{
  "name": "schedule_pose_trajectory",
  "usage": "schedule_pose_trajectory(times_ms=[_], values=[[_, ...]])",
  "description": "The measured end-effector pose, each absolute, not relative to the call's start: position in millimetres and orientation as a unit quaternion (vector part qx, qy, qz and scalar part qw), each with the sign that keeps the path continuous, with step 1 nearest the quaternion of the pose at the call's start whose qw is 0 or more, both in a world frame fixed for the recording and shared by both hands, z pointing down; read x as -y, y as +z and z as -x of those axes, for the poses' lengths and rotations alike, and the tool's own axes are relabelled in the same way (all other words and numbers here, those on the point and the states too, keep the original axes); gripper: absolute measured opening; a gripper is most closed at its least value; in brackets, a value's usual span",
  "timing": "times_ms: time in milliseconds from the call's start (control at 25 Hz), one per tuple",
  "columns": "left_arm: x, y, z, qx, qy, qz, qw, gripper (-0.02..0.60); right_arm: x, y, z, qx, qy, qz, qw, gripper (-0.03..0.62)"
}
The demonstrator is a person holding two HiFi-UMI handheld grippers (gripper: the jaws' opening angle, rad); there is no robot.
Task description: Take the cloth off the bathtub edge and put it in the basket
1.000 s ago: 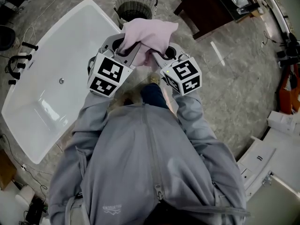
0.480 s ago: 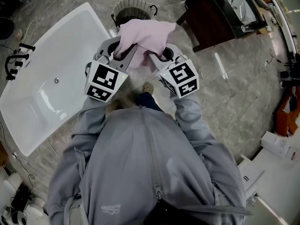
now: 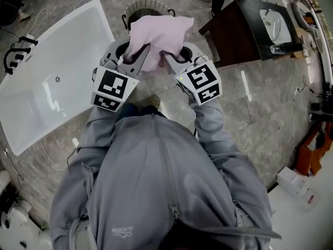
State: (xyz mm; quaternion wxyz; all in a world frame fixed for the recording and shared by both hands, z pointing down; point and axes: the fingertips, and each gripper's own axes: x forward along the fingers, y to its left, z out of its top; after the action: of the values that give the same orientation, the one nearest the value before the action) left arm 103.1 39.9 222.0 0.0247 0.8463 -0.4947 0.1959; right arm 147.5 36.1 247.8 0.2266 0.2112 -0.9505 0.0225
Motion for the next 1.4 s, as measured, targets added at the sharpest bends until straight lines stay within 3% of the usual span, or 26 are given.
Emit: schedule_pose_trajectory(times_ms=[600,1400], values=[[30.7,235.4,-106.0,0.518,0.176,-0.837,0.032,0.092,38.8,261.8,-151.5,0.952,0.016,-0.199,0.230,0.048],[200.1,263.2,-38.1,0.532,0.176,-0.827,0.045,0.092,208.5,289.1,-81.0,0.959,0.032,-0.168,0.228,0.048]])
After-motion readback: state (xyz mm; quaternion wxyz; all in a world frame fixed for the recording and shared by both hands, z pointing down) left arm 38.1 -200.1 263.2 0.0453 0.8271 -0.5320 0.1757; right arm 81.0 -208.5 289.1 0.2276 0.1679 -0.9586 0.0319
